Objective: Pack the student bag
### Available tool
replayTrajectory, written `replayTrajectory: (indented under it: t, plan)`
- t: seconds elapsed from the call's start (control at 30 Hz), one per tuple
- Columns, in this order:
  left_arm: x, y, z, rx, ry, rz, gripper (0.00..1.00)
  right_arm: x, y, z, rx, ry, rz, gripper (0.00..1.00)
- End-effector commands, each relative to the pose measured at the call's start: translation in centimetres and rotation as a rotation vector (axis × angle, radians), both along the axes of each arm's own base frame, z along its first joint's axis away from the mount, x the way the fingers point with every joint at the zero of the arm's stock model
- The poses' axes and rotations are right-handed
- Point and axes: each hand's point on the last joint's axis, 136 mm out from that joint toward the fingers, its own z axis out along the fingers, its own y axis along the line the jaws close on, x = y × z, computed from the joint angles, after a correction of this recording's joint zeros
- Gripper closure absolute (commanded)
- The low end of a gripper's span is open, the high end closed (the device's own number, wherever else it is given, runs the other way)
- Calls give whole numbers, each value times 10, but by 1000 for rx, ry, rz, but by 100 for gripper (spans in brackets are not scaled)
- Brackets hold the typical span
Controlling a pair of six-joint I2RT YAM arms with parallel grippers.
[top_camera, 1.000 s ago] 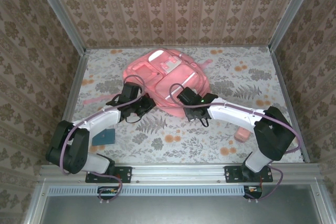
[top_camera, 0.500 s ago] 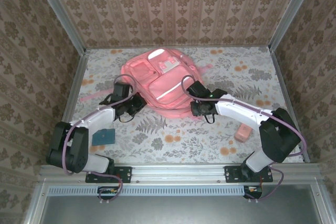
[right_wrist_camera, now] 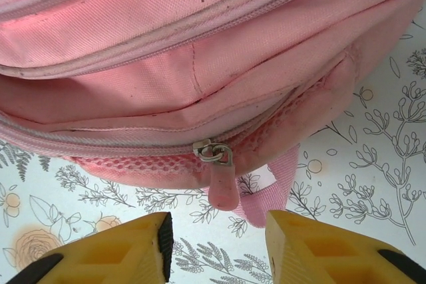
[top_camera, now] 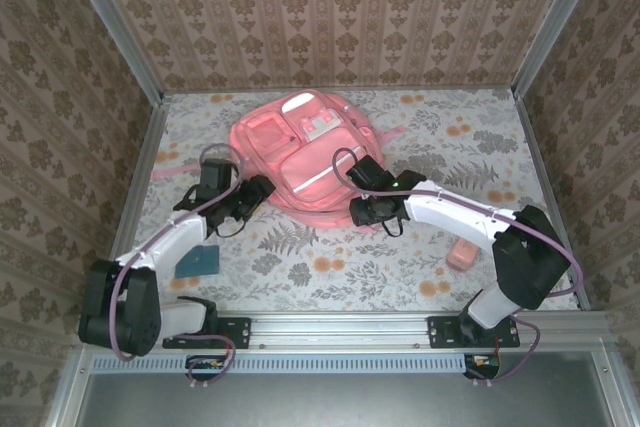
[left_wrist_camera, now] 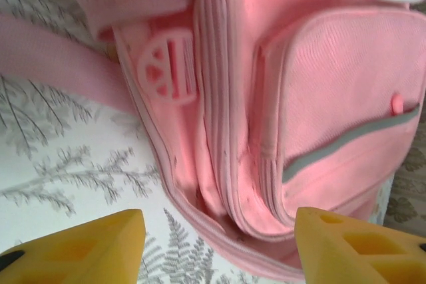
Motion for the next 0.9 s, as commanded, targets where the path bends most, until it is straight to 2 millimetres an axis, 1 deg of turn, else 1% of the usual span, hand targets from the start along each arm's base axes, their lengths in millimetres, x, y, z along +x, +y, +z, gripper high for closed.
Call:
replayTrajectory:
  t: [0.0,0.1,0.13,0.17,0.33,0.43,0.5,0.53,0.67,0.7,0.8,0.87]
  plan:
    - [-13,-17,-1,-67,33,12,37,-1,3,-5,-31,26,44,60]
    - [-21,-36,-3,-97,40,-5,37,1,4,-10,-52,36,63,62]
    - [-21,-38,-4,-102,46,1,37,2,5,-11,-56,36,66,62]
    - [-27,-49,-5,-106,49,-17,37,4,5,-13,-62,37,70,63]
    - [-32,-68,-14,-126,70,-12,37,11,8,-20,-90,45,69,65]
    - [-34,-77,-22,-133,88,-16,37,13,8,-24,-102,48,62,68]
    - [-34,-83,-26,-137,94,-26,37,14,8,-25,-107,47,59,73]
    - [-33,-86,-27,-141,98,-29,37,15,8,-25,-106,45,59,75]
    - [-31,-94,-33,-150,111,-33,37,14,9,-26,-101,51,64,90]
    - [-31,-95,-35,-149,115,-29,38,13,10,-25,-93,53,65,92]
    - [-31,-92,-43,-132,128,-9,41,9,19,-24,-40,66,81,99]
    - [-30,-89,-48,-115,131,8,46,7,25,-21,-6,68,94,100]
